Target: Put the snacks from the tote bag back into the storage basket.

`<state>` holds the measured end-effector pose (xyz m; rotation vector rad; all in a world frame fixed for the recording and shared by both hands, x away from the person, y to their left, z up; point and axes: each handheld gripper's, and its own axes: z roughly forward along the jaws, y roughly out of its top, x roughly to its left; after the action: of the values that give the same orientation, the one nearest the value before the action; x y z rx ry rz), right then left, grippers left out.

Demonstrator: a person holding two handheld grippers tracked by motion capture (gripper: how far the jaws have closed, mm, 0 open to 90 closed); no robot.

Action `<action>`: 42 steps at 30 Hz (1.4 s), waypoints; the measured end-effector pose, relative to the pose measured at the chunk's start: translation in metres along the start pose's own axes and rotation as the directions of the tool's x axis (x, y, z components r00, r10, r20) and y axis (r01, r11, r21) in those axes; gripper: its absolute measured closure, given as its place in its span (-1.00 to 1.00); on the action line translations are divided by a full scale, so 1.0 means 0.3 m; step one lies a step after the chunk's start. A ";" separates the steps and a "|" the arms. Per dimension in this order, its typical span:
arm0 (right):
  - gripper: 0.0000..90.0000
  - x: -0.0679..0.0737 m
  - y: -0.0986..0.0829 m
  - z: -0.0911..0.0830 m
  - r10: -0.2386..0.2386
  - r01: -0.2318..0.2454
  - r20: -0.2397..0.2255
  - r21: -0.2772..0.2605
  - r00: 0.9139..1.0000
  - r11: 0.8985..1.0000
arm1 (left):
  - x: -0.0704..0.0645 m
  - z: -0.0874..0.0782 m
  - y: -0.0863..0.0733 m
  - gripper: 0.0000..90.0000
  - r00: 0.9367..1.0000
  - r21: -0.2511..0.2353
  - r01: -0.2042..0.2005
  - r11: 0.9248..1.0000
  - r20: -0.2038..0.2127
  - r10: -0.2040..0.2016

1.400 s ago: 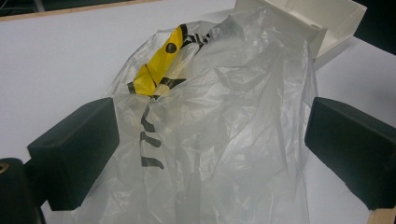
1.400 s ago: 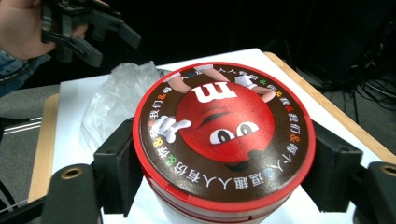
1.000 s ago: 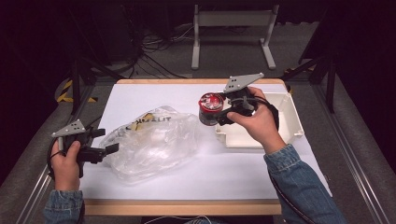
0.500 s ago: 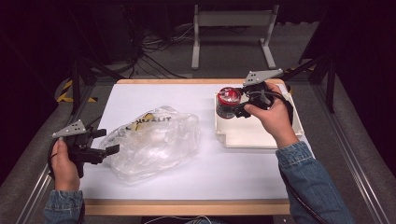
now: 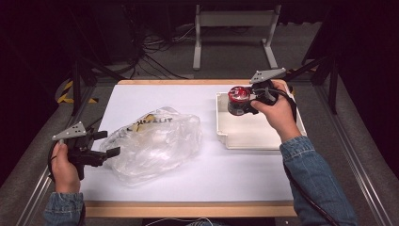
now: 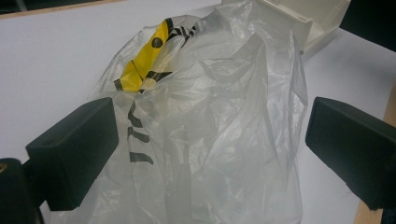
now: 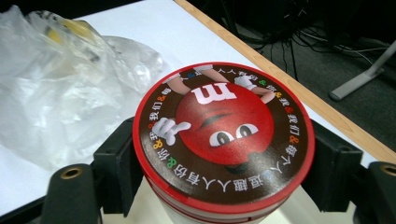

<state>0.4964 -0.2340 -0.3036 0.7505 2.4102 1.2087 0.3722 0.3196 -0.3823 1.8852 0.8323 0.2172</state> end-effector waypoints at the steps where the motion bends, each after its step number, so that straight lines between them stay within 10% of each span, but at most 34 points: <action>1: -0.45 -0.012 -0.010 0.014 0.003 -0.003 0.007 0.000 1.000 1.000 | 0.000 0.001 0.000 -0.92 1.000 0.001 0.001 1.000 0.003 -0.001; 42: -0.45 -0.039 -0.169 0.245 -0.022 0.027 -0.042 0.120 0.999 0.992 | 0.003 0.033 -0.002 -0.92 1.000 0.057 -0.006 0.998 0.016 0.005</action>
<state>0.5282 -0.2198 -0.3864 0.7358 2.5372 1.0868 0.3777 0.3130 -0.3876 1.9403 0.8311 0.1836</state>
